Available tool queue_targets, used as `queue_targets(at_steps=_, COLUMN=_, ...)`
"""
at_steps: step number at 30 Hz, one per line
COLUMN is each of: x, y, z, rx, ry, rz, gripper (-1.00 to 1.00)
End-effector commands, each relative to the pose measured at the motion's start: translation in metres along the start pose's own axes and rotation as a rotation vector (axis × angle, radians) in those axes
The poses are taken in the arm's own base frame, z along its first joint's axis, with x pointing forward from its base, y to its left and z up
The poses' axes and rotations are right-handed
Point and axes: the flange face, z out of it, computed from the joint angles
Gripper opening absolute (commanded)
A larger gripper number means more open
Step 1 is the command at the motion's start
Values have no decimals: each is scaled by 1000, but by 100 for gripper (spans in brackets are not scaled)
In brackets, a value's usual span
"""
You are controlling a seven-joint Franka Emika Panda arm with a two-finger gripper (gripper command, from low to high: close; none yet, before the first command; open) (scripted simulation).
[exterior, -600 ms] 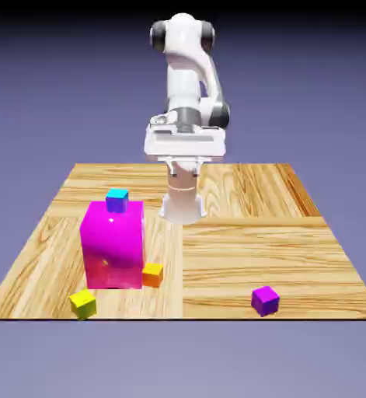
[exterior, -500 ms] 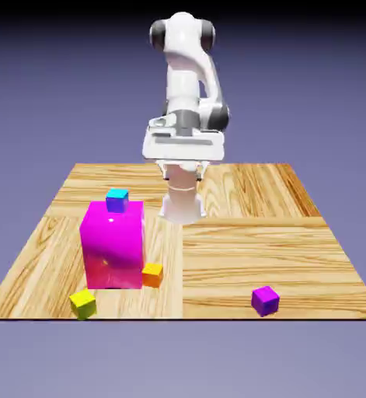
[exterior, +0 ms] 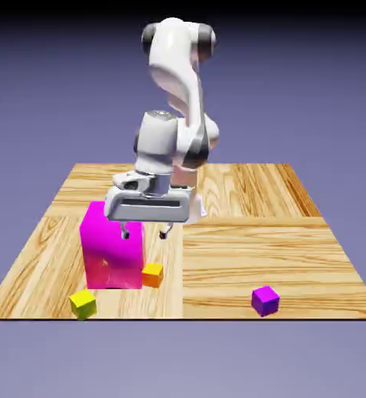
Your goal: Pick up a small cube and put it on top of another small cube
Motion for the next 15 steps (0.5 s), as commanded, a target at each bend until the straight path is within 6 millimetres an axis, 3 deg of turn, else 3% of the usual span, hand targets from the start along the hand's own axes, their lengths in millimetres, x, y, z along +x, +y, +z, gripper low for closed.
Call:
queue_targets(at_steps=1, x=6, y=3, z=11, rx=-23, ry=-30, rz=-23, gripper=0)
queue_targets(at_steps=8, x=37, y=33, z=95, rx=-177, ry=-253, rz=-168, gripper=0)
queue_targets(at_steps=15, x=49, y=73, z=183, rx=-310, ry=-499, rz=-303, gripper=0)
